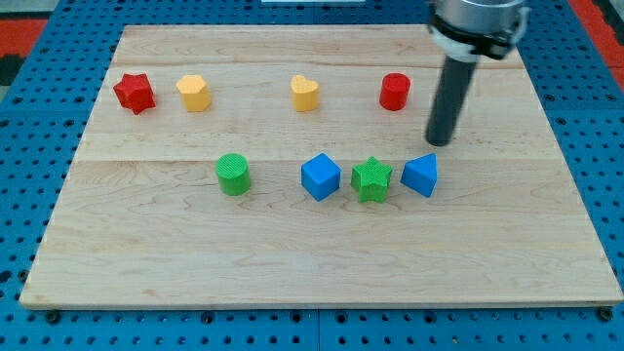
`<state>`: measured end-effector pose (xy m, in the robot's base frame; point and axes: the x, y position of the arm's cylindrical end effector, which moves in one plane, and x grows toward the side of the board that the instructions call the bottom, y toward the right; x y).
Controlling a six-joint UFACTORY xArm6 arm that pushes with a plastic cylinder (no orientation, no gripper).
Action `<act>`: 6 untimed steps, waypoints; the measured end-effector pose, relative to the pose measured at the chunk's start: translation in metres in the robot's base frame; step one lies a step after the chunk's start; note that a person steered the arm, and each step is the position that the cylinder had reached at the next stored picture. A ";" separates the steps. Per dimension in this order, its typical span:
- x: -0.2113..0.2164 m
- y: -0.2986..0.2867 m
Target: Slightly move the blue triangle toward the green star
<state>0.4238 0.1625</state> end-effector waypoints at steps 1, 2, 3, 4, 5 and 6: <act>0.033 -0.002; 0.043 -0.018; 0.043 -0.031; 0.043 -0.026; 0.043 -0.021; 0.043 -0.014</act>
